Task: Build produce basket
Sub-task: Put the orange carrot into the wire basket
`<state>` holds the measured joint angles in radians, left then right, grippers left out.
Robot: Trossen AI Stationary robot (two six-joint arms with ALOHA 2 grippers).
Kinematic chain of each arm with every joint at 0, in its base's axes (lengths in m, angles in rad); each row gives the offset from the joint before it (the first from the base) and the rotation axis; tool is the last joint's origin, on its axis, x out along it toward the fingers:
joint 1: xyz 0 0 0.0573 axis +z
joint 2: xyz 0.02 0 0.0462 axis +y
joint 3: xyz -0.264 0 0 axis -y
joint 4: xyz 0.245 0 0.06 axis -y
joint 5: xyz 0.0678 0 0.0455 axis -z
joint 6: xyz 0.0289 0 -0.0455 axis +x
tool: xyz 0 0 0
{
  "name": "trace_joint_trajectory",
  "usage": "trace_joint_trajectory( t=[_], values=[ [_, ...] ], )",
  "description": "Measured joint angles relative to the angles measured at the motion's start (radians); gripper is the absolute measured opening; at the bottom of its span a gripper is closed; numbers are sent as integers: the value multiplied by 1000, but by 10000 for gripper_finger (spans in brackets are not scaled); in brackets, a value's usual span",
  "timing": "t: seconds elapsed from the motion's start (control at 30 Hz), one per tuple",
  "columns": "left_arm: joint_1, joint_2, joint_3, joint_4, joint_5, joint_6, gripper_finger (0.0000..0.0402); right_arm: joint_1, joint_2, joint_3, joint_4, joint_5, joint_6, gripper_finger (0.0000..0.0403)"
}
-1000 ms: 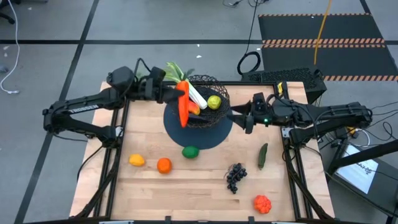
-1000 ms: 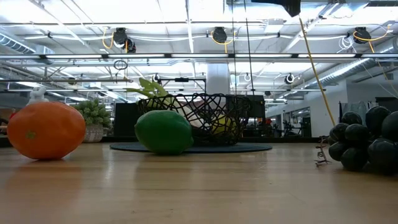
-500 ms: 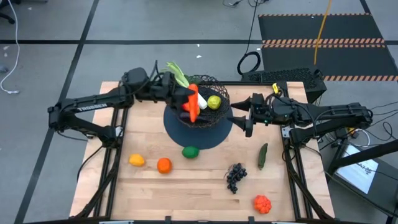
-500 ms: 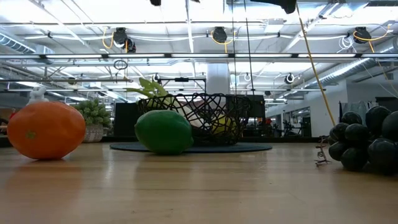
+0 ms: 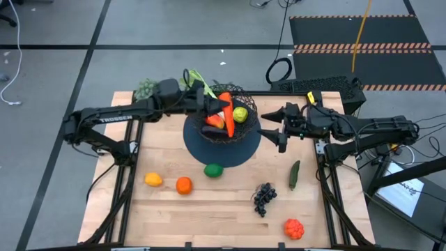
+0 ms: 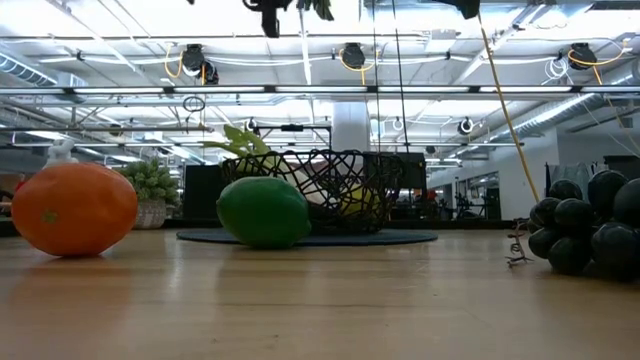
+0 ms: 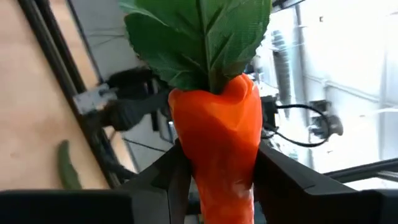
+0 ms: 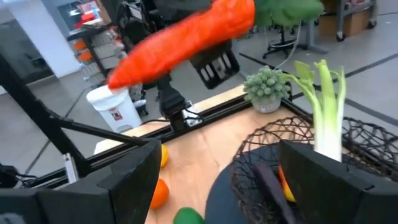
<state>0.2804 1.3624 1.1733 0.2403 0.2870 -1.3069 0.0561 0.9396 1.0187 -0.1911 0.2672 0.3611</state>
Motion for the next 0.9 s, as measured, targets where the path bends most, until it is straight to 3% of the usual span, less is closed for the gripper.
trace_joint_trajectory(
  t=[0.23,0.4,0.67,0.77,0.9],
  values=[
    [96,72,62,24,85,198,152,-27,-4,0,-12,100,-2,313],
    [205,133,93,16,214,272,152,-51,-5,0,-7,175,72,313],
    [319,268,157,9,385,446,152,-76,-5,0,0,178,203,313],
    [340,314,162,11,393,556,152,-77,-5,0,0,179,255,313],
    [350,366,162,10,327,842,152,-77,-5,0,0,207,305,313]
  ],
)
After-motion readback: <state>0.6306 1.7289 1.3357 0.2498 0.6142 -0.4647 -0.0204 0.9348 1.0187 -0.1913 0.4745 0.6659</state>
